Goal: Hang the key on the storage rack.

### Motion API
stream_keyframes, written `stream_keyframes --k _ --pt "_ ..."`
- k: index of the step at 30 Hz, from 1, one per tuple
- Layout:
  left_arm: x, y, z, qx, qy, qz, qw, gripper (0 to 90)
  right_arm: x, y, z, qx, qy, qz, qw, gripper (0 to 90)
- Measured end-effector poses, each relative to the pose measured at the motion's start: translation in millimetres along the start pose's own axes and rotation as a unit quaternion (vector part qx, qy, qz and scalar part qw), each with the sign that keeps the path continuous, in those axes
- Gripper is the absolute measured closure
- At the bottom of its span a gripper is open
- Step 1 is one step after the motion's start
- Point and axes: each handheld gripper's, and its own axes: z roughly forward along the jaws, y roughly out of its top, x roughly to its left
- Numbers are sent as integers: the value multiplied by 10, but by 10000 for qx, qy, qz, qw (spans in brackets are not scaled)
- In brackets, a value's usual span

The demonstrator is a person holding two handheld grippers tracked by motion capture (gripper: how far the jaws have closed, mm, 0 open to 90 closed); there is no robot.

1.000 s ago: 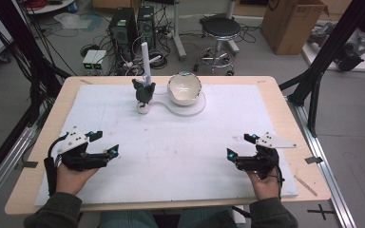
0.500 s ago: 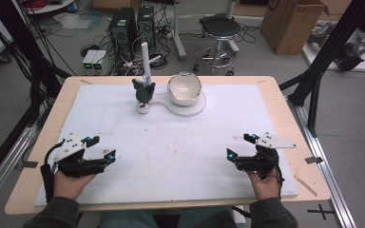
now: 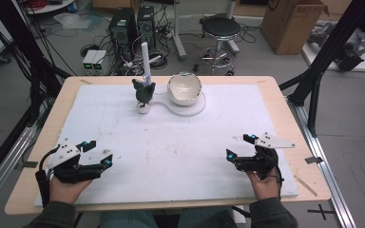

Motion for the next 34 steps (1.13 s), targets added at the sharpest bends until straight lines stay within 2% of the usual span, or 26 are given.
stream_keyframes --k 18,34 --pt "-29 -59 -84 -23 33 30 10000 199 17 -21 22 111 28 -8 9999 100" --pt "-11 -75 -74 -43 54 50 10000 198 28 -27 39 157 49 -41 9999 100"
